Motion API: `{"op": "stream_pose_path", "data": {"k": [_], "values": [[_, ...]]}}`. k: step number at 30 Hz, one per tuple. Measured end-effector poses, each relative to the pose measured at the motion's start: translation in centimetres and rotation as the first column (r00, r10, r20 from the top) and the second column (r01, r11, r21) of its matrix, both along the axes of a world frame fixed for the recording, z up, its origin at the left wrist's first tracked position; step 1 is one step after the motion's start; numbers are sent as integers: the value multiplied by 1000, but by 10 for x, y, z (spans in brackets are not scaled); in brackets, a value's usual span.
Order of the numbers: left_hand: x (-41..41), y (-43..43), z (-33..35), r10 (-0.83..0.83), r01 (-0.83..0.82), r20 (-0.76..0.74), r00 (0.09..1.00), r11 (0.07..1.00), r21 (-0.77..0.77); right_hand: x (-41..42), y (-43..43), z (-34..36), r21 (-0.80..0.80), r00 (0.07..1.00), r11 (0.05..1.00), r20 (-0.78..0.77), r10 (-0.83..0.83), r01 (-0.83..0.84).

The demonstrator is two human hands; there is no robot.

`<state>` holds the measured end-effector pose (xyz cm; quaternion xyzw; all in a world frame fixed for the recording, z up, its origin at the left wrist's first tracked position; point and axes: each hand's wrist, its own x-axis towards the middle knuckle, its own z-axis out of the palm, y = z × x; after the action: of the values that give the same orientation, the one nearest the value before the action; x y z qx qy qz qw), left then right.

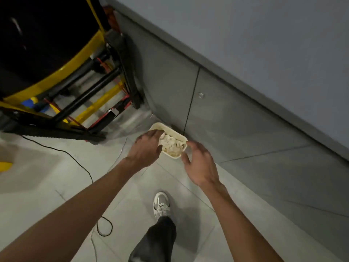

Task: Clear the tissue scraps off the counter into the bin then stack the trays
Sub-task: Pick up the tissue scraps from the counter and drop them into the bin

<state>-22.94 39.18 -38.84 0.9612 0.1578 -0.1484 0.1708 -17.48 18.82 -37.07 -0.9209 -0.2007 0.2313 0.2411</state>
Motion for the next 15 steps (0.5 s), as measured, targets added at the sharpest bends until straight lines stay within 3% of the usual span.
{"op": "stream_pose_path", "data": {"k": [9, 15], "values": [[-92, -170, 233, -39, 46, 247, 968, 999, -22, -113, -223, 231, 199, 934, 966, 281, -219, 167], [-134, -327, 331, -57, 120, 433, 899, 986, -119, -186, -395, 331, 280, 837, 891, 329, -438, 356]]}}
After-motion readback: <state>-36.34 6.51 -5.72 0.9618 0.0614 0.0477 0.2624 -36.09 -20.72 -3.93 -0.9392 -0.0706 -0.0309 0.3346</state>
